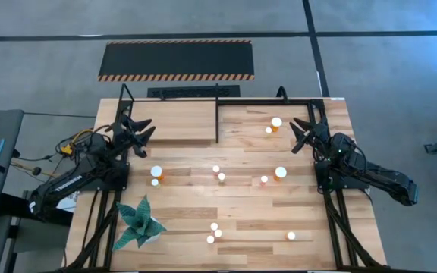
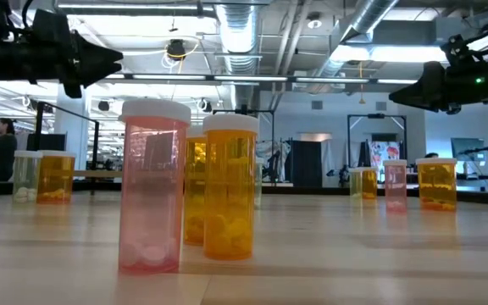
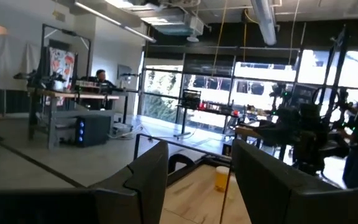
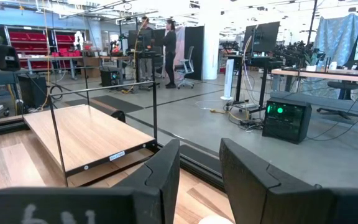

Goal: Pick and place medicine bottles onto shelf by color
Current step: Put the left big orange pill bottle on the shelf

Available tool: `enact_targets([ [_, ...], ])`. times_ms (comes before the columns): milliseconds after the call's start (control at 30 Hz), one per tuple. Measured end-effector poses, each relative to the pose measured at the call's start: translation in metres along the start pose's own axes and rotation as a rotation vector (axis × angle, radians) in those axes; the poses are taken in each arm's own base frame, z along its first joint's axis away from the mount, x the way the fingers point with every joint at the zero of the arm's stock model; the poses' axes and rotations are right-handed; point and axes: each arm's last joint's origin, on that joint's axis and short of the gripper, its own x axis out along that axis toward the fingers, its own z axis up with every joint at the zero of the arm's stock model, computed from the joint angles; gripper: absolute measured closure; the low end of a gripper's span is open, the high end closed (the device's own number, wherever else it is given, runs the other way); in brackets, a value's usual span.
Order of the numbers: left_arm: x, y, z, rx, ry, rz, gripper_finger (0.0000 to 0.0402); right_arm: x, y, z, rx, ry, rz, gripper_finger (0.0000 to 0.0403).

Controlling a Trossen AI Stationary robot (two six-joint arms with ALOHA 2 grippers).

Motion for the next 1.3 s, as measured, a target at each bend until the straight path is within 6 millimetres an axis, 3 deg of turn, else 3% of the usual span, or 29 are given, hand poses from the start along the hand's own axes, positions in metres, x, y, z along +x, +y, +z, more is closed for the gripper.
enact_targets([
  [300,0.009,-0.002,0.021,0.051,0.055,0.028,0.0236,0.000,0.000,0.000,0.000,0.000,0.000,0.0266],
  [633,0.048,-0.001,0.028,0.025,0.289,0.022,0.0236,0.000,0.000,0.000,0.000,0.000,0.000,0.0265],
  [1000,0.099,-0.006,0.017,-0.066,0.804,0.009,0.0236,0.000,0.000,0.000,0.000,0.000,0.000,0.0264],
  [1300,0.112,-0.026,-0.003,-0.153,1.146,0.092,0.0236,0.000,0.000,0.000,0.000,0.000,0.000,0.0264],
])
